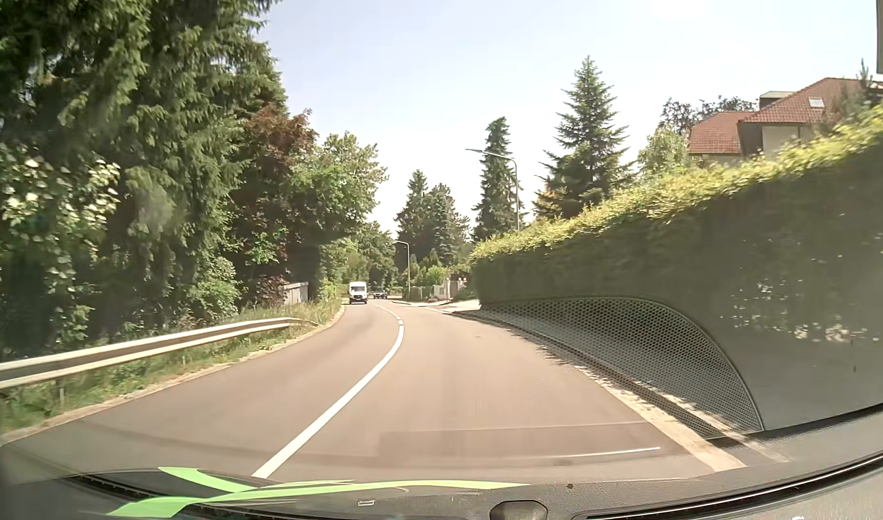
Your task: Follow the waypoints while adhering to traffic rules and regulations
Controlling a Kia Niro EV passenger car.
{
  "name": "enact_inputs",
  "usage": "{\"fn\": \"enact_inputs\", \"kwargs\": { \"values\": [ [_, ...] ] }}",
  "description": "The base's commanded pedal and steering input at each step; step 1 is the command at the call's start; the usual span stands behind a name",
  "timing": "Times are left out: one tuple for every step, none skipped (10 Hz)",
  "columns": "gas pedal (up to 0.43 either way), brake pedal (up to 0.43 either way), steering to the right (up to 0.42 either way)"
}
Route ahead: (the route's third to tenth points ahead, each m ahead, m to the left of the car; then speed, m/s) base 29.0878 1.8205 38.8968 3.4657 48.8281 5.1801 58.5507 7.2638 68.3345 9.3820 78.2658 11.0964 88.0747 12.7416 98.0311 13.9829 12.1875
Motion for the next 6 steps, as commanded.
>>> {"fn": "enact_inputs", "kwargs": {
  "values": [
    [0.0, 0.0, -0.016],
    [0.028, 0.0, -0.017],
    [0.039, 0.0, -0.019],
    [0.059, 0.0, -0.02],
    [0.067, 0.0, -0.022],
    [0.079, 0.0, -0.026]
  ]
}}
